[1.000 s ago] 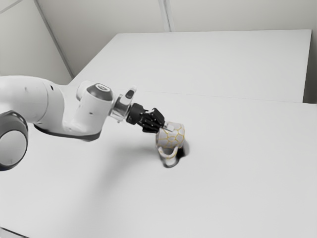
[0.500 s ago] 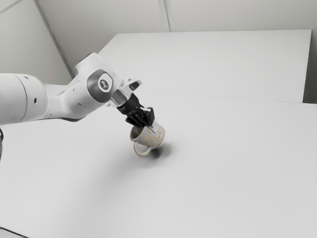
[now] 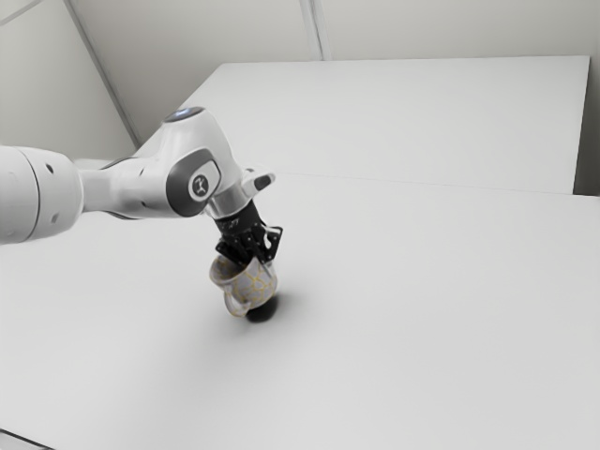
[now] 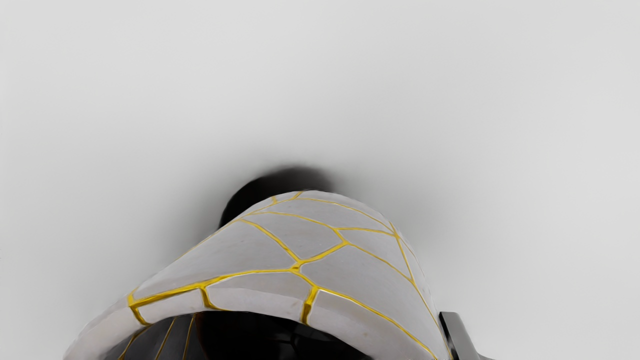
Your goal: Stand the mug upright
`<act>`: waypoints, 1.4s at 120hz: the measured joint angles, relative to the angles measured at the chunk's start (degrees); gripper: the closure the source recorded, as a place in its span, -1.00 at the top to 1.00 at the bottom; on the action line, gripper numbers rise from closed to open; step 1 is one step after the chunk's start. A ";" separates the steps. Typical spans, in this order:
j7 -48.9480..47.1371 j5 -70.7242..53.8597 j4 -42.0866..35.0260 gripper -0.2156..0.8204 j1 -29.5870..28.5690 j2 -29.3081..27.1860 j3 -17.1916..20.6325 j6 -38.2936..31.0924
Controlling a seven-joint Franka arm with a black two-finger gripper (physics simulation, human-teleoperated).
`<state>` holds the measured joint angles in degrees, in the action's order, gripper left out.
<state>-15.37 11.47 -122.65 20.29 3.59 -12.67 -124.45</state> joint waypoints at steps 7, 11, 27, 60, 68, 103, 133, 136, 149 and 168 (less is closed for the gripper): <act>-2.53 -1.00 -0.01 -0.92 -0.18 0.24 -0.02 0.60; -3.87 -1.71 0.05 -0.92 -0.25 0.53 -0.05 0.88; -8.51 -4.57 1.31 -0.91 -0.34 2.54 -0.14 1.65; -15.25 -8.12 2.13 -0.91 -2.70 3.48 -0.13 3.89; -16.47 -8.58 2.14 -0.91 -2.66 3.64 -0.15 4.35; -20.36 -10.97 2.98 -0.92 -3.87 6.22 -0.13 5.85; -22.14 -11.92 4.19 -0.58 -3.85 8.38 -0.15 6.39; -22.20 -11.94 4.33 -0.47 -3.84 8.49 -0.16 6.39; -22.41 -12.02 5.05 -0.06 -3.83 8.64 -0.16 6.40; -22.60 -12.07 5.70 0.28 -3.84 8.13 -0.16 6.78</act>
<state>-37.97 -0.60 -116.95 16.45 11.71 -12.83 -117.67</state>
